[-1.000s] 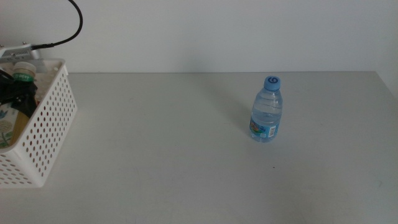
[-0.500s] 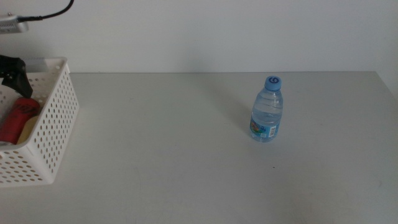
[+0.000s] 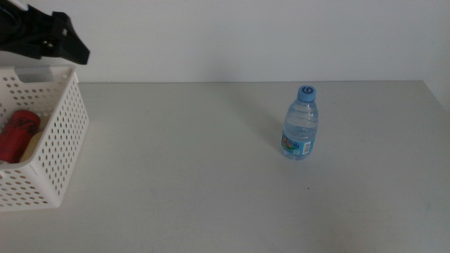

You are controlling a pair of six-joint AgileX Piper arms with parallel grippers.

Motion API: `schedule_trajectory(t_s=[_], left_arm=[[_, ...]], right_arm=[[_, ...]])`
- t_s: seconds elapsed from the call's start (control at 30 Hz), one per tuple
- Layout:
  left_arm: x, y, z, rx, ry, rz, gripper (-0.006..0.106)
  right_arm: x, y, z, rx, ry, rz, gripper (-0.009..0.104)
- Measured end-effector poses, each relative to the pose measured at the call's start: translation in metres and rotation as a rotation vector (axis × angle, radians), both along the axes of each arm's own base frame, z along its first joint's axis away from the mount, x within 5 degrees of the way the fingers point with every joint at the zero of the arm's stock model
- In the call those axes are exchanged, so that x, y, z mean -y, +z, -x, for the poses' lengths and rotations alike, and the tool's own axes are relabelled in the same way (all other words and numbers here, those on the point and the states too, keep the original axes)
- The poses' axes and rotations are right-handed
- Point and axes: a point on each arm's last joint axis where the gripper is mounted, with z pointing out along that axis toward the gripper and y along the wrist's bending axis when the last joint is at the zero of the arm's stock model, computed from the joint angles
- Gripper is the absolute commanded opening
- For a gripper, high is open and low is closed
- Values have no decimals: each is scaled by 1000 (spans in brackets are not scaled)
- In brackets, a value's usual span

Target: Use arms to grab the bottles and put them into the dustbin to the left of the table.

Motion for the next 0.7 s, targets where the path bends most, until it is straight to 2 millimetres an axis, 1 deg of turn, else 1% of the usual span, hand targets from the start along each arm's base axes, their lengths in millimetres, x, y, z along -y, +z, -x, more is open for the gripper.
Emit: schedule_trajectory(t_s=[0.07,0.17,0.3,0.4,0.5,0.63,0.7], left_arm=[[19,6,18,92,-71,5,94],[41,5,46,173,-163,13,94],[57,1,82,229,-239,24,94],[63,-5,107,242,-285,22,94],[65,-12,126,261,-302,16,94],[59,-21,154,325,-232,5,94],[54,-28,174,364,-192,4,94]], right_arm=[[0,0,0,0,0,0,94],[0,0,0,0,0,0,94],[0,0,0,0,0,0,94],[0,0,0,0,0,0,94],[0,0,0,0,0,0,94],[0,0,0,0,0,0,94],[0,0,0,0,0,0,94]])
